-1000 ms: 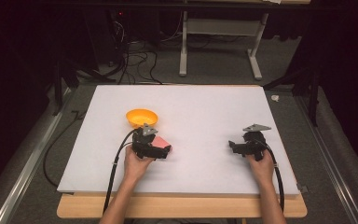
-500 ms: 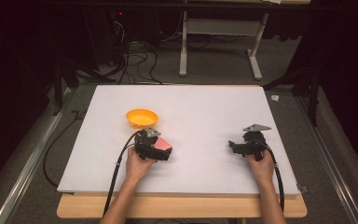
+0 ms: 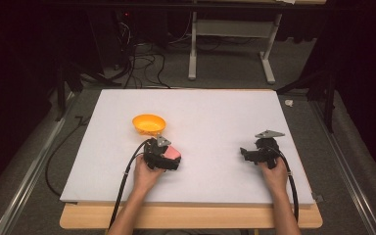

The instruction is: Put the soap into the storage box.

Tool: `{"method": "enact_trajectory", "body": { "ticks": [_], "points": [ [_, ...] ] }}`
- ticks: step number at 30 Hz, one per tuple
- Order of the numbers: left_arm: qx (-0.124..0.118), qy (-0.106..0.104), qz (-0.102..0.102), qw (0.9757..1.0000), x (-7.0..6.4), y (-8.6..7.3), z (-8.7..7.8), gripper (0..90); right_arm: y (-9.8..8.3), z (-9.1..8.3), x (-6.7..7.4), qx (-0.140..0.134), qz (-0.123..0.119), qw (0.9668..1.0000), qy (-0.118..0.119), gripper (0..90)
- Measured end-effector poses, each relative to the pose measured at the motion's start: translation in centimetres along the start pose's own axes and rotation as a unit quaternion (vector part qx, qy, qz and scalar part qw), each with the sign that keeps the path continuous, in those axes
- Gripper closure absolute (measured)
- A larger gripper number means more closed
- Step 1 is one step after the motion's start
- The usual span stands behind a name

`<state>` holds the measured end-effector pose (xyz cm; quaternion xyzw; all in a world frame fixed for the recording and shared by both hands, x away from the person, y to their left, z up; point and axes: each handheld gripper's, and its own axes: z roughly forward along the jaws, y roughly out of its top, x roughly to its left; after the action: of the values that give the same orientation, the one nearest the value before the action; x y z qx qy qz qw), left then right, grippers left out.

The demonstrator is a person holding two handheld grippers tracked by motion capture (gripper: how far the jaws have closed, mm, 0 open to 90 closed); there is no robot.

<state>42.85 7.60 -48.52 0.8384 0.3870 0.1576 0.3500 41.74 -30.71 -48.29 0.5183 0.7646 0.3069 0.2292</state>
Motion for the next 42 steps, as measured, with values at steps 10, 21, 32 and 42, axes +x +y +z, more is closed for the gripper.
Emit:
{"method": "enact_trajectory", "body": {
  "ticks": [10,21,32,42],
  "points": [
    [-0.011,-0.004,0.0,0.9999,0.0,-0.3,-0.1,11.9,0.0,0.0,0.0,0.0,0.001,1.0,0.0,16.0],
    [-0.01,-0.004,-0.001,0.9999,0.0,-0.3,-0.2,13.8,0.0,0.0,-0.1,0.0,0.001,1.0,0.001,16.1],
    [-0.018,-0.009,-0.02,0.9996,0.2,-0.1,-0.7,14.0,0.0,0.0,0.0,0.0,0.001,1.0,0.001,16.1],
    [-0.045,-0.018,-0.034,0.9983,0.2,0.3,-2.4,14.0,0.0,0.0,0.0,0.0,0.002,1.0,0.001,16.1]
  ]
}}
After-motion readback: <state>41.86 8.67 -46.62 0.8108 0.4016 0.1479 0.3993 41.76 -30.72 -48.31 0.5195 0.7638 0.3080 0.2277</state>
